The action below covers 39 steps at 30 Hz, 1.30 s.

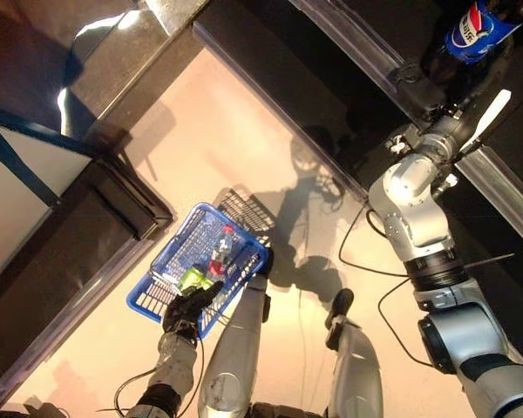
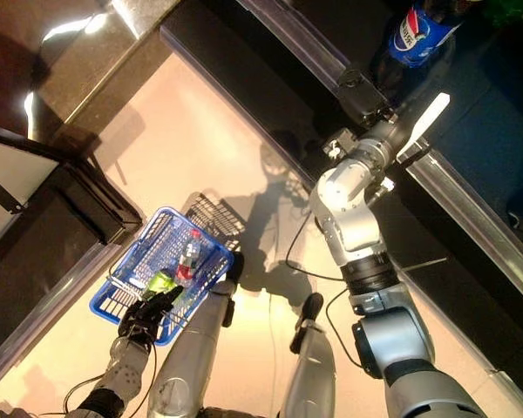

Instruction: Pick up the drink and place into the basket.

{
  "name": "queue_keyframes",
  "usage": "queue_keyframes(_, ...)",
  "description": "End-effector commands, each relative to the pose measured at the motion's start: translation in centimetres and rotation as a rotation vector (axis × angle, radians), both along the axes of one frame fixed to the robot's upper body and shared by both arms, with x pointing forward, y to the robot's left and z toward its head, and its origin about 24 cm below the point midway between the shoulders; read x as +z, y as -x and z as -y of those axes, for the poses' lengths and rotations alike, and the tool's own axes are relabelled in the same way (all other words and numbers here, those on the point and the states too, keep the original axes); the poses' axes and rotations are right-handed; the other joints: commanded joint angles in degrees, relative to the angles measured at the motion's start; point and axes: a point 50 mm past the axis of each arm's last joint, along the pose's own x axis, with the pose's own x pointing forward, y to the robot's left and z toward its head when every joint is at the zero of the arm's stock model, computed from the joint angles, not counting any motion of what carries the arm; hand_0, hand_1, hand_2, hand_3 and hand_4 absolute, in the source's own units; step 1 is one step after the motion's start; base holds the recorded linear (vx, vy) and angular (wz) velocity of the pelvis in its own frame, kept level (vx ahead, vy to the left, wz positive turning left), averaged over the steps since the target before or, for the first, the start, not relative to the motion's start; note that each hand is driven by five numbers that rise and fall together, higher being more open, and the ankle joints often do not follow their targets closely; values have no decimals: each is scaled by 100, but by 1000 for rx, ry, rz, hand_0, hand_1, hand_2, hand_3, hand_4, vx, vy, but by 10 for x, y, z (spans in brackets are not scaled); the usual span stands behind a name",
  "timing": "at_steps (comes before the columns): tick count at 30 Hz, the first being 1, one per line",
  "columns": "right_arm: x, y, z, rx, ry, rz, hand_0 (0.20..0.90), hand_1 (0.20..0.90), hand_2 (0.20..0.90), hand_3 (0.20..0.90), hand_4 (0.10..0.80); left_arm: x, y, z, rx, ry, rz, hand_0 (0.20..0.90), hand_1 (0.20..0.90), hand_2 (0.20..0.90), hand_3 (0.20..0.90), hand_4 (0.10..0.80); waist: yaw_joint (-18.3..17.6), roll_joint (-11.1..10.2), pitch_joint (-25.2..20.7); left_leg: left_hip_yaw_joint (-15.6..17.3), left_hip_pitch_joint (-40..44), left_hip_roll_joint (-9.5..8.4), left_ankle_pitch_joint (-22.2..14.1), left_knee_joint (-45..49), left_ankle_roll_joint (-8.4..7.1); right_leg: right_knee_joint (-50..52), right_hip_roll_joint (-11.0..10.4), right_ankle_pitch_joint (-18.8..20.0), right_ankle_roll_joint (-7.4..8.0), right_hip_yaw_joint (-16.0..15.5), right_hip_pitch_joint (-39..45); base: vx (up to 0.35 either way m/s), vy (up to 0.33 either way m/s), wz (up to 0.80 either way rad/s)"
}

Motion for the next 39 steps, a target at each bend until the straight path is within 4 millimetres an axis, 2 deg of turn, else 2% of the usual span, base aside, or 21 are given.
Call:
queue_keyframes(1, 72, 23, 22, -51, 1, 305, 900, 900, 900, 900, 800, -3, 20, 4, -41, -12, 19, 300, 300, 300, 200, 100, 89, 162, -114, -190, -86, 97, -420, 576, -87, -91, 34, 762, -292, -3, -311, 0, 0, 0)
queue_keyframes(12, 99, 18, 50, -176, -5, 306, 900, 900, 900, 900, 800, -3, 25, -8, -47, -19, 8, 300, 300, 300, 200, 100, 214, 168, -114, -295, -196, 52, -471, 660, -50, -18, -1, 758, -268, -73, -404, 9, -4, 0)
queue_keyframes(23, 125, 18, 67, -235, 3, 348, 900, 900, 900, 900, 800, -1, 26, -15, -73, -23, 14, 300, 300, 300, 200, 100, 329, 244, -114, -357, -325, -17, -530, 763, -18, 130, -37, 725, -276, -137, -543, 0, 1, 0)
queue_keyframes(30, 134, 19, 71, -217, 31, 349, 900, 900, 900, 900, 800, -2, 31, -21, -68, -25, 7, 300, 300, 300, 200, 100, 363, 262, -114, -355, -388, -58, -569, 843, 6, 199, -50, 729, -273, -150, -615, 11, 3, 2)
queue_keyframes(31, 134, 17, 71, -224, 42, 339, 735, 735, 735, 708, 608, -4, 34, -23, -69, -23, 0, 300, 300, 300, 200, 100, 388, 278, -114, -367, -263, -47, -717, 854, -19, 243, -39, 608, -219, -103, -521, 67, 15, 0)
queue_keyframes(32, 136, 17, 73, -232, 41, 340, 404, 404, 404, 321, 221, -3, 34, -23, -71, -21, 2, 300, 300, 300, 200, 100, 396, 283, -114, -364, -265, -53, -714, 846, -20, 236, -40, 607, -219, -108, -522, 60, 22, 0)
queue_keyframes(33, 138, 18, 75, -242, 34, 343, 300, 300, 300, 200, 100, -3, 34, -23, -75, -21, 4, 300, 300, 300, 200, 100, 403, 289, -114, -357, -271, -57, -716, 843, -21, 232, -46, 611, -223, -112, -529, -21, 31, 0)
queue_keyframes(39, 140, 20, 87, -295, 2, 335, 300, 300, 300, 200, 100, -1, 34, -26, -78, -28, 5, 300, 300, 300, 200, 100, 413, 285, -114, -342, -351, -62, -759, 915, -10, 306, -61, 634, -224, -134, -610, -14, 6, 3)
